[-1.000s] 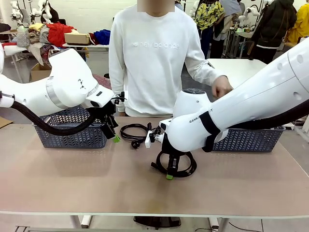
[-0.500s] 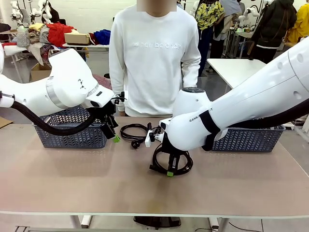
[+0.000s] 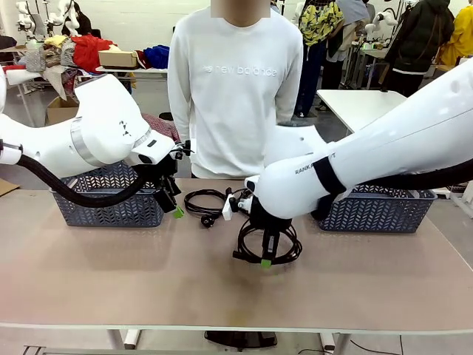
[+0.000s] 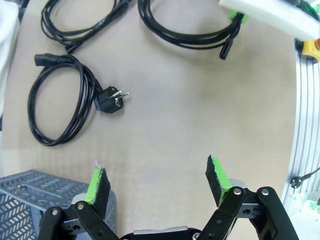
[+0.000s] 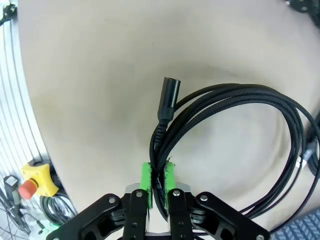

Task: Organize the cables according to human instructions.
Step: Pick up a bundle of cables and place it in the basket indicated by the human.

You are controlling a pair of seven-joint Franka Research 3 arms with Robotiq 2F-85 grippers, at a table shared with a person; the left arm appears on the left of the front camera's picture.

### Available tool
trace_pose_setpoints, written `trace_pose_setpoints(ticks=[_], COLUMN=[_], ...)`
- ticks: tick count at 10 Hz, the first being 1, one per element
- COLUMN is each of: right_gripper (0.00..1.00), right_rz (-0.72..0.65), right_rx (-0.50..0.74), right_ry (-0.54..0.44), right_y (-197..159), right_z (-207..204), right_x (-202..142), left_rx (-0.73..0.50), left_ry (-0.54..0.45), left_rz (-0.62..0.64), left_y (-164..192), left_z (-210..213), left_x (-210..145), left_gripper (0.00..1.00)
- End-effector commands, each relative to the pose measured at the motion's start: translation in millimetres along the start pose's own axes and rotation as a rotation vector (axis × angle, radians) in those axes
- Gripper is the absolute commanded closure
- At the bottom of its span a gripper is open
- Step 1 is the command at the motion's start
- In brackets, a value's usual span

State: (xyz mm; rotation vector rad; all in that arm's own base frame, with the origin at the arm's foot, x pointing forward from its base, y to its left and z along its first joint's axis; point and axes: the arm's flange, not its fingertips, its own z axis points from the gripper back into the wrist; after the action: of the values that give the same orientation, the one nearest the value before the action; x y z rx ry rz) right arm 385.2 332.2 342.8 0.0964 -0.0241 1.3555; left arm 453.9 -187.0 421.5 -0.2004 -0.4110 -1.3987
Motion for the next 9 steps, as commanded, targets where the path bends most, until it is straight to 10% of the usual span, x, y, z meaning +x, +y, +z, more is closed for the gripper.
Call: trace_pose_setpoints(ticks=[1,9], right_gripper=[1.00,1.00], right_rz=[0.048,0.195], right_rx=[-0.058,-0.111], right_ry=[0.031,0.034], right_y=[9,-52], right_z=[36,168], right_x=[-9,-95], left_rx=[0.005,0.005], left_ry=[-0.001,-0.001], left_rz=[0.001,0.001], left_y=[0,0], left_z=[0,0], left_x=[-1,-1], left_gripper=[0.00,0.00])
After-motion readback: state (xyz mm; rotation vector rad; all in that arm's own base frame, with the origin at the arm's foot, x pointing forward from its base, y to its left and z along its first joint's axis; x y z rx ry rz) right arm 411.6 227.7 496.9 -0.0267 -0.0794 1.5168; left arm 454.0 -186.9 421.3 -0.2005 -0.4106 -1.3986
